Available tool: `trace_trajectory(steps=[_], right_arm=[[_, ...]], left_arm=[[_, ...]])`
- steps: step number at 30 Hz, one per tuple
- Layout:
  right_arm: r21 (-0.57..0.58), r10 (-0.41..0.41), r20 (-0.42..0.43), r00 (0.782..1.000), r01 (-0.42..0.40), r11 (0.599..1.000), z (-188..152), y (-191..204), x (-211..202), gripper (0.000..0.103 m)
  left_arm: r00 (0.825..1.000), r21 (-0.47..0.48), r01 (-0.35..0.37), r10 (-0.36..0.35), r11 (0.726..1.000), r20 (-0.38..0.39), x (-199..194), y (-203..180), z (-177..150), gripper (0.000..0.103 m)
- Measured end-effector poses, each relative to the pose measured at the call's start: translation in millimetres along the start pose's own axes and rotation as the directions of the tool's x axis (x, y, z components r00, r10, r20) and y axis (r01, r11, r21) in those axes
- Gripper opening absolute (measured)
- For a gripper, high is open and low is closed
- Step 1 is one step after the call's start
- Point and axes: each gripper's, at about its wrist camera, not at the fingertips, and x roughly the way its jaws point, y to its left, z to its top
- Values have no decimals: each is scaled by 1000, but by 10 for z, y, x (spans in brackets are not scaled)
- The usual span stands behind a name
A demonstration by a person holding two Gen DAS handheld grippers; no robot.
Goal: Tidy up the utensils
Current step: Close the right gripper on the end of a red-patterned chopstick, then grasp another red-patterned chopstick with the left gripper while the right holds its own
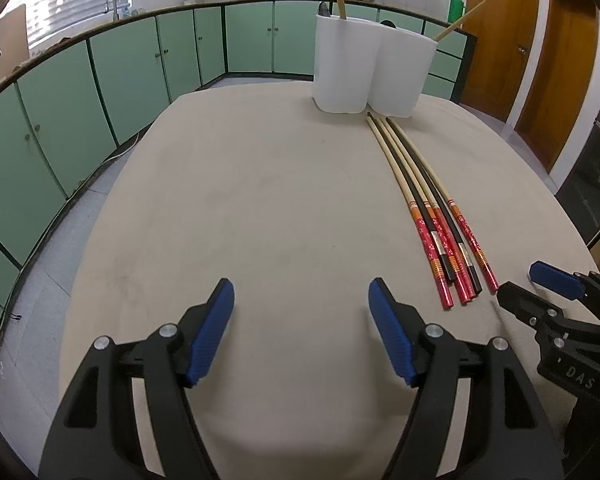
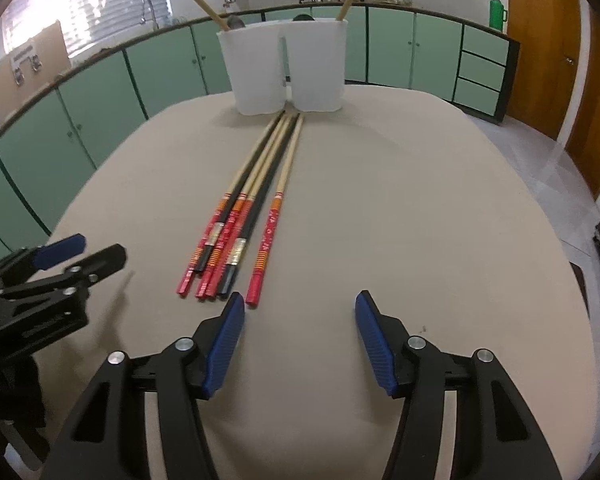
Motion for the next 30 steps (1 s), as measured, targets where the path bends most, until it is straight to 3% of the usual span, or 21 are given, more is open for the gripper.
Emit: trace_trajectory(steps=[6,9,11,30], right_arm=[[-25,-3,-7,1000,3,1000,31,112,73,40],[-30,-2,-9,1000,1,1000,53,120,106,24],[-32,13,-11,1000,-13,999,57,117,112,7],[83,-48,8,999,48,995,-12,-402,4,6]], left_arm=[[1000,0,-1,1,1000,3,-6,-11,-1,69],[1000,1,3,-3,1000,1,-4,-22,-2,69],[1000,4,6,-6,1000,1,2,-44,4,69],[996,68,85,-83,994,-35,77,-524,-19,69]])
